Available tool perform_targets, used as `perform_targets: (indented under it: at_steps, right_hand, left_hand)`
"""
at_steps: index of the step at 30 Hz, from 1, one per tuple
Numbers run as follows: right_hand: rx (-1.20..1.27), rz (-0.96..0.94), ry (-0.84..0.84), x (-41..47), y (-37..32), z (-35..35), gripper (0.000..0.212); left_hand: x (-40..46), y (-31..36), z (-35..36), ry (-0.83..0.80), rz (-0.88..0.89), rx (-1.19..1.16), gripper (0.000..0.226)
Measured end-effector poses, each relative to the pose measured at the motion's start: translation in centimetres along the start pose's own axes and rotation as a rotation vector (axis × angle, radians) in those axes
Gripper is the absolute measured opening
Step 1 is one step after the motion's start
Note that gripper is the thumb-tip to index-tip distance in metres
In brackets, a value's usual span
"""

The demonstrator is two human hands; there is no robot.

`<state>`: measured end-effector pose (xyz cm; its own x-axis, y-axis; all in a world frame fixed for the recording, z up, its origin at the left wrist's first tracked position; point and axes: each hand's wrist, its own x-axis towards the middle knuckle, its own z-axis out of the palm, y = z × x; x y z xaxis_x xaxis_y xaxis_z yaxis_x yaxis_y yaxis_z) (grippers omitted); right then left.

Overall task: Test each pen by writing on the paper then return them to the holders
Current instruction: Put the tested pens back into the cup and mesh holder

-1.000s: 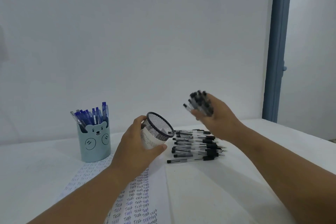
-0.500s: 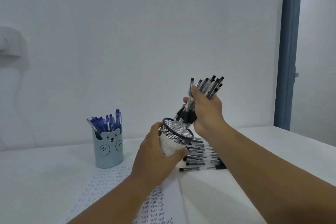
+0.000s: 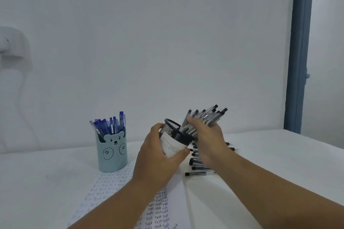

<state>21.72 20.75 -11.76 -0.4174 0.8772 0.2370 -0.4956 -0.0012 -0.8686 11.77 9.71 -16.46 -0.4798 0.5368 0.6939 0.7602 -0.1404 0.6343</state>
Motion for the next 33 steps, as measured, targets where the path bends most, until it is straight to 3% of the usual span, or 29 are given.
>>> perform_targets:
  at_steps: [2,5,7,10,13,16,19,21,23,29,33]
  right_hand:
    - [0.068,0.049,-0.071,-0.4,0.4,0.0,0.033]
    - [0.167,0.071,-0.103,-0.6,-0.1,0.3,0.078]
    - [0.168,0.077,-0.041,-0.5,-0.7,0.1,0.084]
    - [0.024,0.021,-0.009,-1.0,-1.4,-0.2,0.069]
    - [-0.145,-0.058,-0.003,-0.9,-1.5,-0.4,0.029]
    - [-0.218,-0.087,0.044,-0.4,-1.4,-0.5,0.032]
    - [-0.206,-0.057,-0.089,-0.4,-1.6,-0.8,0.041]
    - [-0.259,-0.096,-0.148,-0.7,-1.7,-0.9,0.028]
    - [-0.291,-0.159,-0.112,-0.8,-1.6,-0.9,0.012]
    - [-0.073,-0.25,0.043,-1.0,-1.6,-0.3,0.021]
    - [-0.374,-0.243,-0.088,-0.6,-1.5,-1.0,0.007]
  left_hand:
    - [0.0,0.0,-0.1,0.005,0.001,0.006,0.08]
    - [-0.1,-0.1,-0.3,-0.004,0.007,0.024,0.079]
    - [-0.2,-0.1,-0.3,-0.01,0.012,0.032,0.079]
    - [-0.3,0.0,-0.4,-0.032,0.015,0.035,0.08]
    - [-0.2,-0.2,-0.4,-0.083,0.028,0.056,0.083]
    - [-0.3,-0.1,-0.3,-0.107,0.049,0.077,0.083]
    - [-0.3,-0.1,-0.2,-0.099,0.046,0.08,0.084]
    - [-0.4,-0.2,-0.2,-0.101,0.036,0.071,0.085]
    - [-0.4,-0.4,-0.3,-0.098,0.028,0.057,0.084]
    - [-0.4,0.3,0.1,-0.06,0.02,0.03,0.08]
    - [-0.5,0.1,-0.1,-0.058,0.006,0.068,0.082]
